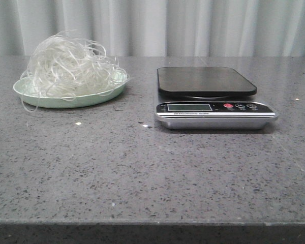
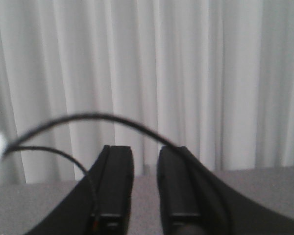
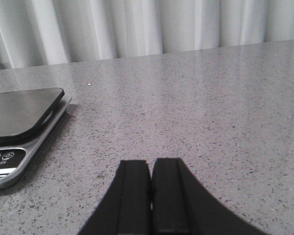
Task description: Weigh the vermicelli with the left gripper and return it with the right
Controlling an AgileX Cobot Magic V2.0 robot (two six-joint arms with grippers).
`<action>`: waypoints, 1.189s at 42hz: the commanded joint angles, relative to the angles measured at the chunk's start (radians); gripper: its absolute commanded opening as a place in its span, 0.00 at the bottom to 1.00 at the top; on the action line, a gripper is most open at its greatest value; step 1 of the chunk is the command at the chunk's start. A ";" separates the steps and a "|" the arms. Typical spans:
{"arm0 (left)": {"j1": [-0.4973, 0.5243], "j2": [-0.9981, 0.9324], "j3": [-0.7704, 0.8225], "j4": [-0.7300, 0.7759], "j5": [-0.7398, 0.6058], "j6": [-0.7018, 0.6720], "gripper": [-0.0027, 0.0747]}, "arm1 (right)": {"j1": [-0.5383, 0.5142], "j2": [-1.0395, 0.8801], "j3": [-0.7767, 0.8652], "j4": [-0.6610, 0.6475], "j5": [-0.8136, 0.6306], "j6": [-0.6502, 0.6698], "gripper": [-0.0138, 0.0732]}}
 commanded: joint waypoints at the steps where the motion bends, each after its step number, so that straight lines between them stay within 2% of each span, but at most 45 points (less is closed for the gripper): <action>1: -0.007 0.098 -0.072 -0.006 -0.008 -0.009 0.60 | -0.007 -0.017 -0.007 -0.012 -0.084 0.000 0.33; 6: -0.007 0.190 -0.109 -0.006 0.054 -0.009 0.73 | -0.007 -0.017 -0.007 -0.012 -0.084 0.000 0.33; 13: -0.034 0.334 -0.182 -0.025 0.181 0.044 0.75 | -0.007 -0.017 -0.007 -0.012 -0.084 0.000 0.33; 25: -0.077 0.621 -0.379 -0.324 0.438 0.476 0.75 | -0.007 -0.017 -0.007 -0.012 -0.084 0.000 0.33; 29: -0.077 0.714 -0.439 -0.392 0.538 0.646 0.75 | -0.007 -0.017 -0.007 -0.012 -0.084 0.000 0.33; 35: -0.077 0.823 -0.523 -0.433 0.645 0.801 0.75 | -0.007 -0.017 -0.007 -0.012 -0.082 0.000 0.33; 46: -0.110 0.923 -0.572 -0.438 0.666 1.055 0.74 | -0.007 -0.017 -0.007 -0.012 -0.082 0.000 0.33; 50: -0.142 0.947 -0.572 -0.438 0.664 1.082 0.74 | -0.007 -0.017 -0.007 -0.012 -0.082 0.000 0.33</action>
